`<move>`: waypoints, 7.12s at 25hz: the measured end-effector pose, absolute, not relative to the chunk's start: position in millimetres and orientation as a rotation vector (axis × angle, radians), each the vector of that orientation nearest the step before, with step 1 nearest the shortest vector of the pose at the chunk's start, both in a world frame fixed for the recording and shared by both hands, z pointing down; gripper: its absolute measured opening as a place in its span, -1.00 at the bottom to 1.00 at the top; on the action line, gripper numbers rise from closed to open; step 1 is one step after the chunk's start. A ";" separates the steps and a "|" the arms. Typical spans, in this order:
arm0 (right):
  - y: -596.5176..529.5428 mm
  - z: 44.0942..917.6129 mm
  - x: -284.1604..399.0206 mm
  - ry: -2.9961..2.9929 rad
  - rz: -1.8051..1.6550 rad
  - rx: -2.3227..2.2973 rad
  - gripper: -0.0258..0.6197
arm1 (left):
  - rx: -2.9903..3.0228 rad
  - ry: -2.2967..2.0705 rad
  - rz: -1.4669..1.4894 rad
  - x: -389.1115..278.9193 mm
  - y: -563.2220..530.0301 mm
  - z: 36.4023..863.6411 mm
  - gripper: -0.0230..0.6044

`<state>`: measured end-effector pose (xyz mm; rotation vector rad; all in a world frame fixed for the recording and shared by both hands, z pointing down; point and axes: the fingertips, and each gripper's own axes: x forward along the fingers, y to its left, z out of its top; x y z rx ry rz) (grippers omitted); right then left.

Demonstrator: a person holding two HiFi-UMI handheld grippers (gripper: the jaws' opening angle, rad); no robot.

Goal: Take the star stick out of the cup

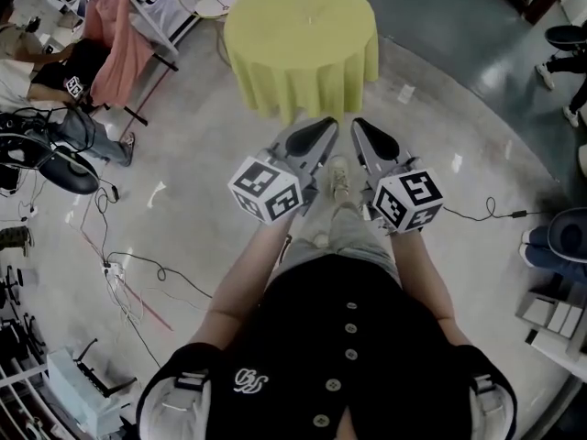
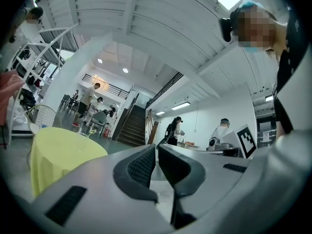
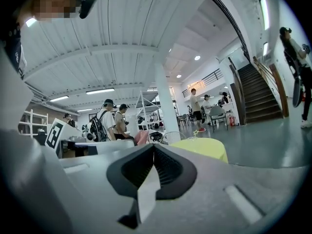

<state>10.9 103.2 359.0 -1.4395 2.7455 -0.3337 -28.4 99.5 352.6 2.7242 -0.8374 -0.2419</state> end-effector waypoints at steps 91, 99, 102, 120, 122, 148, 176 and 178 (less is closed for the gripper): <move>-357.4 438.6 41.0 2.734 -0.751 -1.383 -0.91 | 2.658 -0.931 0.217 -8.5 -374.3 437.3 -0.83; -364.4 447.7 45.0 2.717 -0.786 -1.422 -0.91 | 2.750 -0.911 0.472 -5.1 -381.9 466.1 -0.58; -365.8 446.9 49.2 2.714 -0.792 -1.442 -0.91 | 2.810 -0.947 0.583 -5.4 -387.0 471.0 -0.58; -370.6 467.8 57.9 2.640 -0.920 -1.505 -0.91 | 2.907 -0.866 0.871 6.5 -416.5 508.5 -0.58; -369.5 469.3 59.2 2.633 -0.928 -1.515 -0.91 | 2.909 -0.863 0.860 8.1 -419.5 508.3 -0.58; -394.7 442.4 51.3 2.672 -0.808 -1.464 -0.91 | 2.875 -0.931 0.625 -2.6 -441.8 478.1 -0.85; -422.9 359.9 17.7 2.841 -0.447 -1.288 -0.91 | 2.844 -1.151 0.072 -47.8 -445.8 363.2 -0.86; -422.2 347.8 17.8 2.836 -0.417 -1.276 -0.91 | 2.849 -1.157 0.016 -51.0 -442.3 349.1 -0.86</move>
